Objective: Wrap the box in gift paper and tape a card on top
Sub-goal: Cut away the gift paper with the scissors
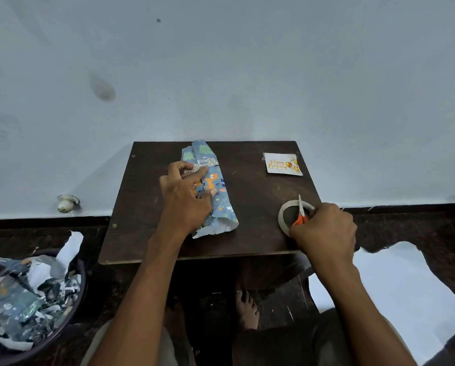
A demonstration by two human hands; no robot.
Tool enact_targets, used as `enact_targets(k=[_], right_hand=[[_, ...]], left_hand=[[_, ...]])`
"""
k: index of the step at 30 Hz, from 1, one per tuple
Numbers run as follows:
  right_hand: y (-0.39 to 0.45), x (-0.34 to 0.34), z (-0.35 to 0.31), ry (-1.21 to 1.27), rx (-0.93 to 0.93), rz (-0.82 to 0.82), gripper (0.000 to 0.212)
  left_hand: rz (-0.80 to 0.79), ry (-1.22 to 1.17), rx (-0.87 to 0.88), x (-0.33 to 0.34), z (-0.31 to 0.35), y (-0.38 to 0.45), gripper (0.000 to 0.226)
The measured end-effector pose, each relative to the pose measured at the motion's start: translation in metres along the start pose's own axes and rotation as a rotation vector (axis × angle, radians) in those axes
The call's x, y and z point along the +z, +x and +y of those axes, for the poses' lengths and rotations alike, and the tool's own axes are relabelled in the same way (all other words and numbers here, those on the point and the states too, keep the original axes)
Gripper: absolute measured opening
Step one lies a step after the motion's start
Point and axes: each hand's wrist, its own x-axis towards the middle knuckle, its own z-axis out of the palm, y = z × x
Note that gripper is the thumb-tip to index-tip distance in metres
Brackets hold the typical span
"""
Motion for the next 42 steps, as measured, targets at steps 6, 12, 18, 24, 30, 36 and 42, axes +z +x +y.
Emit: enact_targets(k=[6, 12, 18, 24, 30, 36, 42], right_hand=[[-0.01, -0.003, -0.01, 0.449, -0.023, -0.222, 0.011], [-0.023, 0.004, -0.025, 0.883, 0.043, -0.607, 0.014], [-0.029, 0.002, -0.025, 1.077, 0.014, -0.882, 0.037], [-0.053, 0.005, -0.017, 1.066, -0.026, -1.154, 0.045], [-0.06, 0.013, -0.018, 0.976, -0.043, -1.149, 0.057], [-0.06, 0.017, -0.018, 0.963, -0.028, -1.124, 0.052], [-0.059, 0.022, -0.019, 0.985, -0.003, -1.112, 0.044]], left_hand=[[-0.09, -0.105, 0.024, -0.01, -0.008, 0.013, 0.044], [-0.228, -0.122, 0.037, -0.015, -0.016, 0.007, 0.056], [-0.195, -0.12, 0.04, -0.014, -0.015, 0.002, 0.055], [-0.179, -0.133, 0.033, -0.014, -0.014, 0.0, 0.053], [-0.183, -0.127, 0.033, -0.014, -0.014, 0.0, 0.053], [-0.173, -0.105, 0.048, -0.014, -0.012, -0.001, 0.054], [-0.172, -0.12, 0.042, -0.014, -0.011, -0.001, 0.053]])
